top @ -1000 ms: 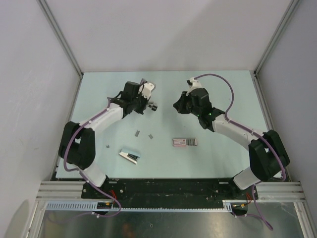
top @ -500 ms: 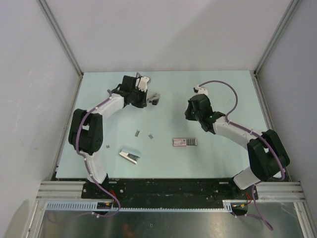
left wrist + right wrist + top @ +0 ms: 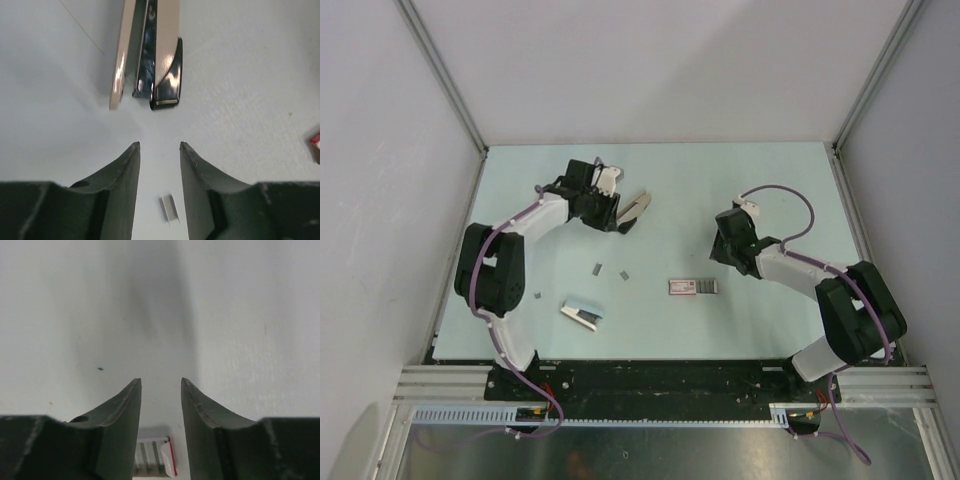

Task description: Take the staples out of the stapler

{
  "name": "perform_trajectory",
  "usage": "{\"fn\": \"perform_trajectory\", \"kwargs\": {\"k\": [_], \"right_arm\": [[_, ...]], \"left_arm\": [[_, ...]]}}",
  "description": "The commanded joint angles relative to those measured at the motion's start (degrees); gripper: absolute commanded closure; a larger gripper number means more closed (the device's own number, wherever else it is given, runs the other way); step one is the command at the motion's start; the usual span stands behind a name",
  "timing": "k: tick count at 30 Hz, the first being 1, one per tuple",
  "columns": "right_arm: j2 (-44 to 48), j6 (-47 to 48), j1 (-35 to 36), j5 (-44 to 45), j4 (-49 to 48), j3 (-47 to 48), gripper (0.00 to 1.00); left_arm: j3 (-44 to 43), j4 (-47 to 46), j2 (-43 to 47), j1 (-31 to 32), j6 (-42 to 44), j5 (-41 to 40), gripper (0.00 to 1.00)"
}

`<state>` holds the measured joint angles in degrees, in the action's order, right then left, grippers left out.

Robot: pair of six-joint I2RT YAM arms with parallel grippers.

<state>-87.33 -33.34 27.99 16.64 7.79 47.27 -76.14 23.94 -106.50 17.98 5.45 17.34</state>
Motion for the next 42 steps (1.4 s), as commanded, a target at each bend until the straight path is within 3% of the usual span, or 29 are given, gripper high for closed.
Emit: {"fn": "perform_trajectory", "kwargs": {"k": [1,5,8,16,18,25,36,42], "right_arm": [[3.3,-3.32,-0.86,-2.14,3.2,-1.82,0.56],[3.96,-5.49,-0.91,-6.03,3.88,-3.86,0.53],[3.61,-6.84,-0.73,-7.91,3.95,-4.57,0.51],[1.16,-10.15,2.64,-7.18,4.9,-4.77,0.5],[0.84,-10.75,3.86,-6.21,5.8,-4.78,0.5],[-0.34,-13.22,8.48,-2.85,8.47,-4.58,0.51],[2.51,-18.01,16.86,3.35,15.47,-4.55,0.52],[5.49,-16.19,15.03,3.85,15.08,-4.3,0.52]], "left_arm": [[2.47,2.2,8.58,0.27,2.37,-0.2,0.55],[6.06,4.68,14.6,0.27,5.38,-2.54,0.34],[9.14,6.28,18.43,0.05,7.91,-4.44,0.27],[15.9,7.94,24.71,-0.24,13.32,-9.93,0.25],[17.31,7.98,25.76,-0.4,14.05,-10.87,0.17],[21.18,8.04,28.37,-0.56,15.29,-13.04,0.09],[23.41,7.94,30.61,-0.57,15.67,-13.91,0.09],[19.09,7.91,25.87,-0.56,14.42,-12.44,0.1]]}}
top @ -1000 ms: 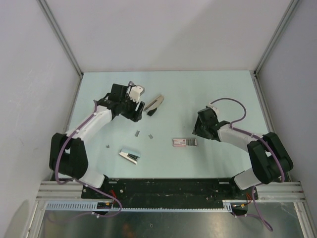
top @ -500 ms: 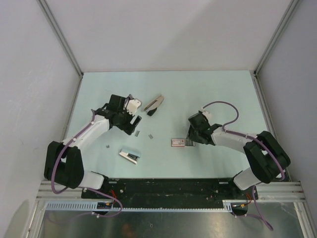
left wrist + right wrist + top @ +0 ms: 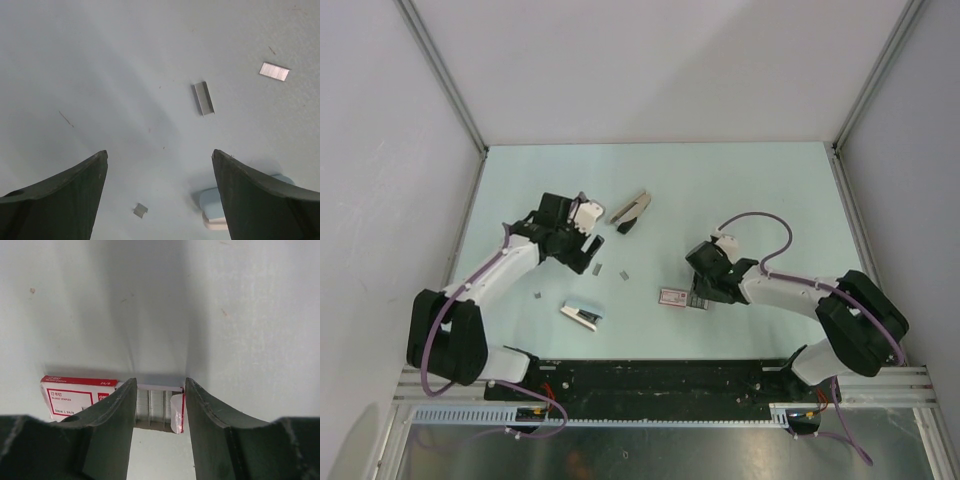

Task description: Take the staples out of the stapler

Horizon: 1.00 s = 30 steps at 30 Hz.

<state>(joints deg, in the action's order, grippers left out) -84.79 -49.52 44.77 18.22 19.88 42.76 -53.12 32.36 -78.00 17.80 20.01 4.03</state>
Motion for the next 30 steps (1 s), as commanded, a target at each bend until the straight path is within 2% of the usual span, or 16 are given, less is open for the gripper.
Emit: {"fn": "perform_trajectory", "kwargs": {"k": [1,6,13,17,26,30], "right_arm": [[3.75,0.71,-2.61,2.45,2.9,0.52,0.52],[9.21,4.09,-6.51,3.29,2.65,1.6,0.52],[14.61,7.55,-7.71,4.35,-0.28,1.62,0.51],[15.85,8.67,-7.98,3.82,-2.25,1.62,0.52],[17.44,9.98,-8.45,2.2,-4.25,1.62,0.58],[17.01,10.21,-9.01,1.29,-4.94,1.64,0.62]], "left_arm": [[-4.62,-0.48,-3.71,-0.3,-0.72,1.45,0.11],[-6.33,-0.47,-8.05,0.67,-4.34,4.43,0.17],[-6.52,-0.46,-11.88,5.55,-8.08,2.68,0.21],[-8.18,-0.46,-15.78,5.94,-9.5,2.46,0.29],[-10.08,-0.57,-21.44,6.02,-11.32,2.37,0.35],[-10.31,-0.55,-22.94,6.02,-11.34,2.58,0.42]]}}
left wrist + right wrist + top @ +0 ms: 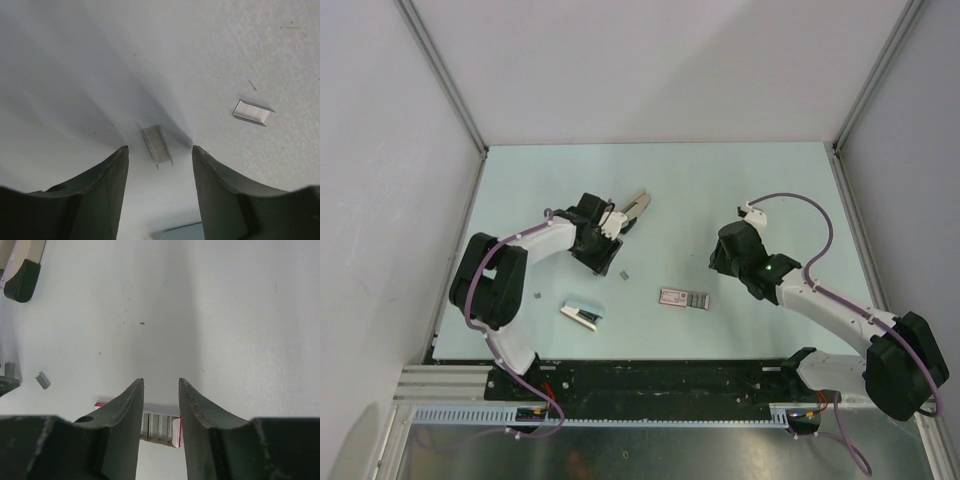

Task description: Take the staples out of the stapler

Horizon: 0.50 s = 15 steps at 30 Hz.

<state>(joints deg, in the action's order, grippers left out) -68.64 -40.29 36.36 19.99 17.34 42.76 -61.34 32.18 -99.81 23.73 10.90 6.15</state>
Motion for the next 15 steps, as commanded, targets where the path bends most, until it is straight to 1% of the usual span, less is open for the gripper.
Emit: {"fn": "perform_trajectory", "kwargs": {"k": [1,7,11,15], "right_arm": [[0.74,0.95,-0.68,-0.7,-2.54,1.63,0.63],[0.51,1.01,-0.82,-1.42,-2.89,1.62,0.7],[0.37,1.29,-0.77,-1.94,-3.21,1.62,0.74],[0.41,1.27,-0.53,-2.4,-3.58,1.62,0.78]], "left_arm": [[-2.1,-0.42,-1.46,0.09,-2.21,0.63,0.44],[-2.32,-0.46,-2.55,0.09,-2.22,0.91,0.57],[-2.14,-0.47,-2.87,0.14,-2.13,1.09,0.63],[-2.35,-0.58,-3.47,0.1,-2.04,1.29,0.65]]}}
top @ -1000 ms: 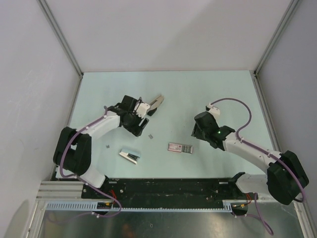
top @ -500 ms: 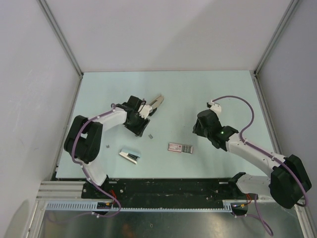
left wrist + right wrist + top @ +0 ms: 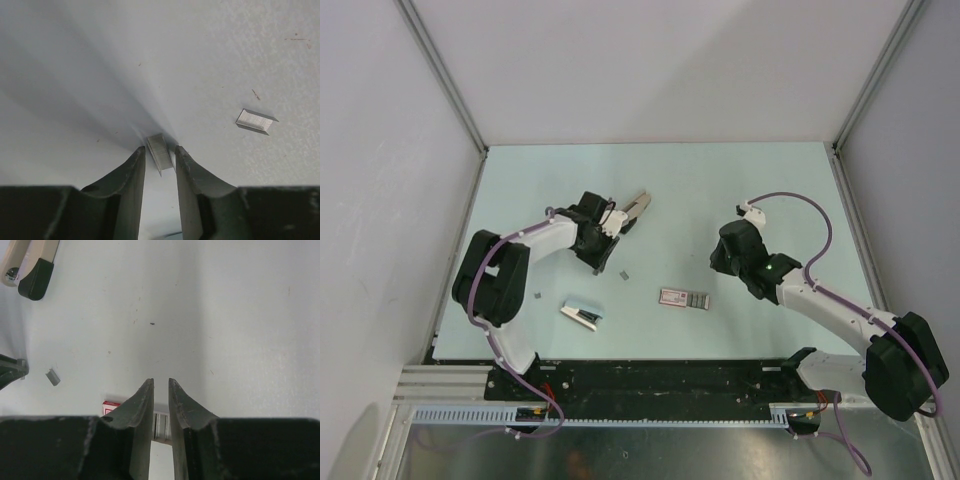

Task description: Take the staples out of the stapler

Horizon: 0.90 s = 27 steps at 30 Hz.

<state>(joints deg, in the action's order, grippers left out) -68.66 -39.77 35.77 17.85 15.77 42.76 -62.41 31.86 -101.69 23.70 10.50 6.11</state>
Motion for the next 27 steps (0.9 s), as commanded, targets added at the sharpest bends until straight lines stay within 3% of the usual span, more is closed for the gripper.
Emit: {"fn": "perform_trajectory", "kwargs": {"k": [1,10,19,27], "right_arm": [[0.4,0.83,0.16,-0.4,-2.12,1.62,0.78],[0.12,1.02,1.21,-1.05,-2.77,1.62,0.79],[0.65,1.28,1.52,-1.45,-3.26,1.62,0.83],[1.81,3.01,3.03,-3.71,-5.3,2.98,0.8]], "left_arm": [[-1.38,-0.28,-1.76,0.12,-1.59,1.35,0.65],[-1.76,-0.39,-2.43,0.12,-1.83,1.57,0.66],[-1.1,-0.37,-0.94,0.07,-1.74,2.28,0.98],[-4.35,2.34,4.42,0.03,-2.0,5.86,1.0]]}}
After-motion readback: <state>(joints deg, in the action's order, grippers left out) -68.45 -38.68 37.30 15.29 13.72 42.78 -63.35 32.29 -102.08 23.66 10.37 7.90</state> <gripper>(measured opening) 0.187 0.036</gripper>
